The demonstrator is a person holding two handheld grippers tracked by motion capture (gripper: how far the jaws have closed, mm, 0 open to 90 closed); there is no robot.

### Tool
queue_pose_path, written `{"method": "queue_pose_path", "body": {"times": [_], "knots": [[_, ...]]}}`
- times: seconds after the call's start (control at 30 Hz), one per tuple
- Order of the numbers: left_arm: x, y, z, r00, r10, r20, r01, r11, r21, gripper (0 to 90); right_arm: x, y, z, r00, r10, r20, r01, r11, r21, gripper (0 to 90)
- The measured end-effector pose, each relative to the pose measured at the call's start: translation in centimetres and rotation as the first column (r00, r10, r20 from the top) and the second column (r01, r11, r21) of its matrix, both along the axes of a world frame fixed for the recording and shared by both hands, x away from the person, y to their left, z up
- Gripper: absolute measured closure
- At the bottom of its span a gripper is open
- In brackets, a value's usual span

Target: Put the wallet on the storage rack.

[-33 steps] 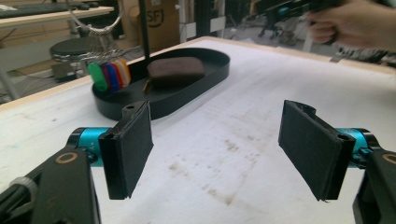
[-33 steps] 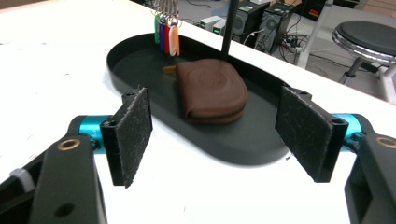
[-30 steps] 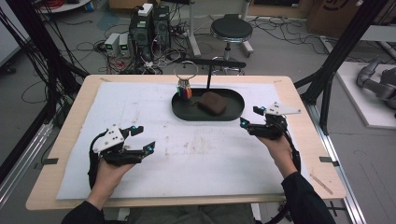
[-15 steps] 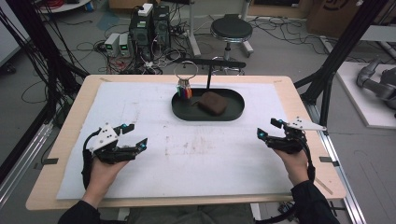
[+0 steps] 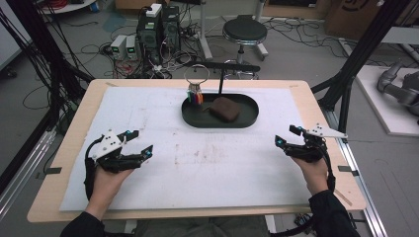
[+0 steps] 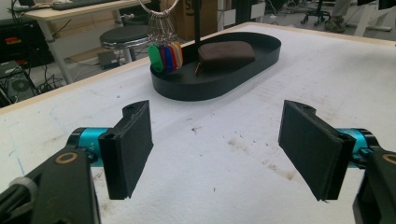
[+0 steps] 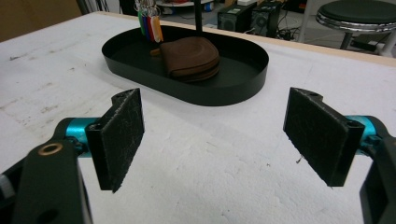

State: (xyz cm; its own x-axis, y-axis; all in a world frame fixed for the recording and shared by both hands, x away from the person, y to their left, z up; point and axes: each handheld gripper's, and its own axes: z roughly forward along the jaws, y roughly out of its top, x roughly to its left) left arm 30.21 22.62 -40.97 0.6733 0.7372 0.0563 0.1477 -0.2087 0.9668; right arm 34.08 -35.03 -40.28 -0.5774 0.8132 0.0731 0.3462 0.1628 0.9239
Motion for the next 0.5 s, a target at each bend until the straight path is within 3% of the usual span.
{"method": "queue_pose_path", "body": {"times": [0.5], "knots": [[0.07, -0.17, -0.24, 0.9999, -0.006, -0.012, 0.006, 0.9999, 0.015, 25.8, 0.1, -0.03, -0.09, 1.0, 0.001, -0.008, -0.001, 1.0, -0.01, 20.9]]}}
